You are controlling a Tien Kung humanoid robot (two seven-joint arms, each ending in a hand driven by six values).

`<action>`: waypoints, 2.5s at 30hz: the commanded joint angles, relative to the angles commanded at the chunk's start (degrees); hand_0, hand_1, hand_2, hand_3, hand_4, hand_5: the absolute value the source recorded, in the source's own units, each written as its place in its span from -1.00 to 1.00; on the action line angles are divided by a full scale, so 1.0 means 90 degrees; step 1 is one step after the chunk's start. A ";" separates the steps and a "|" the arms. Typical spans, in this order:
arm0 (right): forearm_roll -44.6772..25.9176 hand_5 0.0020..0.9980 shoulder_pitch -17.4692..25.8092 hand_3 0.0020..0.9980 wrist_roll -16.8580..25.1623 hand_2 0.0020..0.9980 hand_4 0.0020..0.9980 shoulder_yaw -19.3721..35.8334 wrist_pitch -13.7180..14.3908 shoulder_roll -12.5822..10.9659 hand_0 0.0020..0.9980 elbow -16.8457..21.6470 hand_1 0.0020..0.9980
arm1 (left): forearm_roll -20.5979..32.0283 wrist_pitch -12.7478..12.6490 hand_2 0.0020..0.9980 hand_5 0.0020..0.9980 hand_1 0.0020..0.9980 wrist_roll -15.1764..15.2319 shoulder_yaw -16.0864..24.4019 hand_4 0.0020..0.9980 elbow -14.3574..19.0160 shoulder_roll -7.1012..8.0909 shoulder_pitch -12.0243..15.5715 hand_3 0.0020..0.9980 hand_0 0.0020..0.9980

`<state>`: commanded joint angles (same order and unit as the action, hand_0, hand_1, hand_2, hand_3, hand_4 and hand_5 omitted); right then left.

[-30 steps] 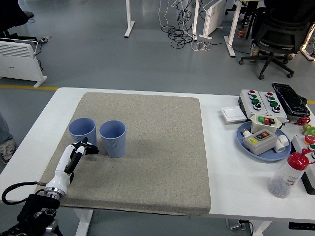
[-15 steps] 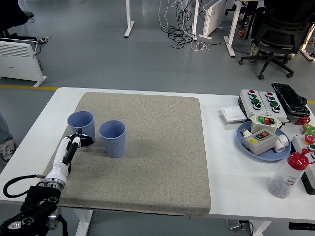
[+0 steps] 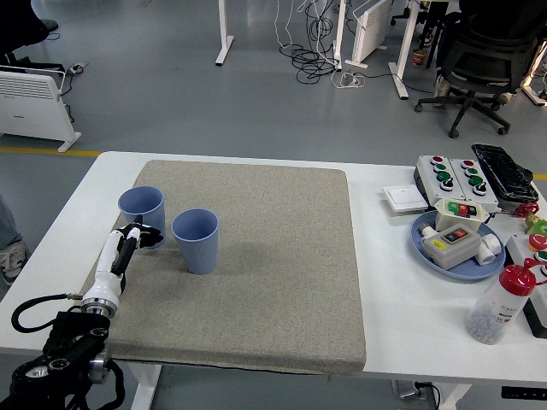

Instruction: Push cup pick cup insert cup

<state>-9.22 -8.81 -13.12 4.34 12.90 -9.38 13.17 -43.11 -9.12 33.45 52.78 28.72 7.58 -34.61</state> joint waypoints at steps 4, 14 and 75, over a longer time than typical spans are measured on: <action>0.0089 0.06 -0.0006 0.18 -0.0013 0.29 -0.77 0.0026 0.0005 0.0001 0.38 0.0005 0.22 | 0.0043 0.0017 -0.06 1.00 0.05 -0.0011 0.0008 0.07 -0.0161 -0.0010 -0.0077 -0.14 0.29; 0.0048 0.06 -0.0018 0.18 0.0013 0.29 -0.77 -0.0017 0.0003 -0.0009 0.38 0.0006 0.22 | -0.0185 -0.0734 -0.12 1.00 -0.05 0.0392 0.0495 0.04 0.0576 0.0151 0.0348 -0.17 0.05; 0.0335 0.03 0.0139 0.18 -0.0069 0.28 -0.78 0.0088 0.0062 -0.0030 0.38 0.0037 0.22 | -0.9134 0.2950 0.28 -0.67 0.18 -0.3507 -0.0653 0.35 0.3181 0.1607 -0.1511 0.21 -0.22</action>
<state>-6.21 -7.55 -13.74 5.14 13.46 -9.65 13.51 -125.31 17.44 1.89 46.91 57.35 22.03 -48.20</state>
